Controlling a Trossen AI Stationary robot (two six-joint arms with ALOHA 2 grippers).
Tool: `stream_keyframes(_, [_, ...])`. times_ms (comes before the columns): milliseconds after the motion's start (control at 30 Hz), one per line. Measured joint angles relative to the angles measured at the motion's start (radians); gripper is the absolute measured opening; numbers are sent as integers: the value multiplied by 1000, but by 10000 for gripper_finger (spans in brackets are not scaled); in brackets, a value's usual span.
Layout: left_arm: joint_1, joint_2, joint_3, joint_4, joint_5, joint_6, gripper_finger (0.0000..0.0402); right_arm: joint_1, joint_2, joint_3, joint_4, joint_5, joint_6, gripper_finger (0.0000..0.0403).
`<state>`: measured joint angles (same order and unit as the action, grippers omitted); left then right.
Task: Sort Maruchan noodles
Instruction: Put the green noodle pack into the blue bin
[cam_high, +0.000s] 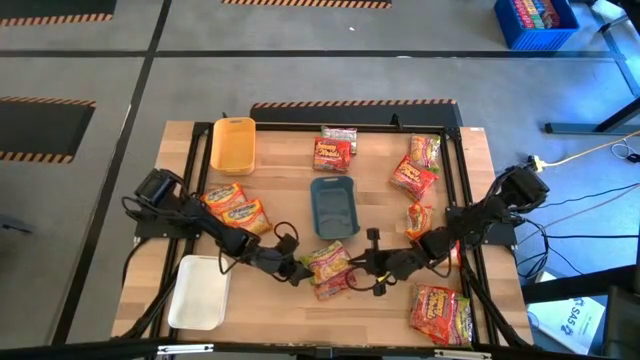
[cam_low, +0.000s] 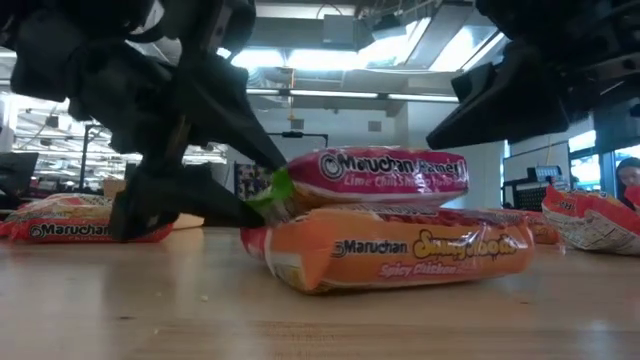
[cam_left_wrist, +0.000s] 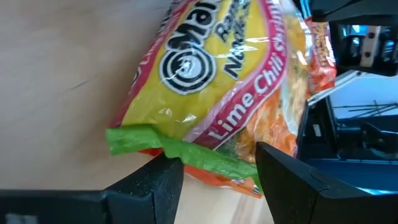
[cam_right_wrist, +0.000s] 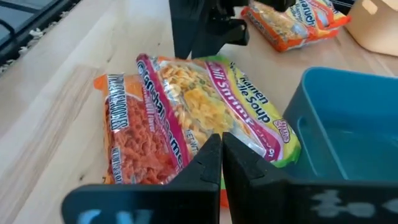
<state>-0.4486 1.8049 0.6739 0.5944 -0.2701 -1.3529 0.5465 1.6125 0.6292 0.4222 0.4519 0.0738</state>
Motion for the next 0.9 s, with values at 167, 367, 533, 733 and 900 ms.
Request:
stream_keyframes(167, [19, 18, 20, 2, -37, 8, 191, 1, 32, 0, 8, -12, 0, 0])
stream_keyframes(367, [31, 18, 62, -3, -34, 68, 191, 2, 74, 13, 38, -42, 0, 0])
stream_keyframes(533, [29, 18, 98, -8, -51, 119, 191, 3, 95, 41, 32, -63, -14, 0])
stream_keyframes(733, [30, 18, 105, -7, -65, 167, 191, 3, 120, 60, 47, -73, -30, 0])
stream_keyframes(900, [30, 18, 105, -7, -64, 221, 187, 2, 120, 60, 53, -58, -33, 0])
